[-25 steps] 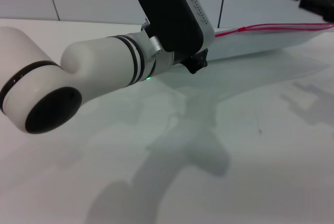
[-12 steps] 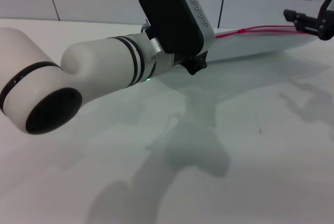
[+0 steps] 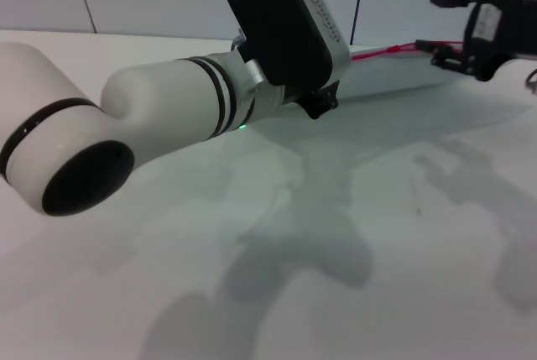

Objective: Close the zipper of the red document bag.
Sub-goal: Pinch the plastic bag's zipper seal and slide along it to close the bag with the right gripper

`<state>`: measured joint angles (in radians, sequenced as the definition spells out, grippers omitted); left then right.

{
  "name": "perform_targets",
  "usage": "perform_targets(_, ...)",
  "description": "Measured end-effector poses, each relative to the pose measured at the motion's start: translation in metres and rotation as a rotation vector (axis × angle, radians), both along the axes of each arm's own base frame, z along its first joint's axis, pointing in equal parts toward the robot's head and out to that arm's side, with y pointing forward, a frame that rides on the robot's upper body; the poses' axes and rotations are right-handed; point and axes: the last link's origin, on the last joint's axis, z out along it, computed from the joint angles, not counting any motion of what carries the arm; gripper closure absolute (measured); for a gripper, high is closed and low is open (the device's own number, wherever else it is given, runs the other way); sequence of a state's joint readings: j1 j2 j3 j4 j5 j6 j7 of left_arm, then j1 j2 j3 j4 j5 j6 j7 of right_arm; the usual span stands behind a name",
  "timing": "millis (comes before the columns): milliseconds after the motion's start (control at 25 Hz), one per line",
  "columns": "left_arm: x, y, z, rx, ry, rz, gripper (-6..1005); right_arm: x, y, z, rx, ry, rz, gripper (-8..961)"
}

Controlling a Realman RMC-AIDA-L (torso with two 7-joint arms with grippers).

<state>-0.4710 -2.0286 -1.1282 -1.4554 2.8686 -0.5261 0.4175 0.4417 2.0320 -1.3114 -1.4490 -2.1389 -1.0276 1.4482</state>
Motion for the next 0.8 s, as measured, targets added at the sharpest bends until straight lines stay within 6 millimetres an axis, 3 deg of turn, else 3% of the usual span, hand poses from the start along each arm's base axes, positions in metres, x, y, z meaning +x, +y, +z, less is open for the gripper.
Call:
perform_targets(320, 0.004, -0.001, 0.002, 0.000, -0.002, -0.006, 944, -0.011, -0.005, -0.030, 0.003, -0.113, 0.080, 435)
perform_targets(800, 0.008, -0.004, 0.002, -0.004, -0.002, -0.024, 944, -0.010, -0.005, -0.037, 0.005, -0.125, 0.089, 438)
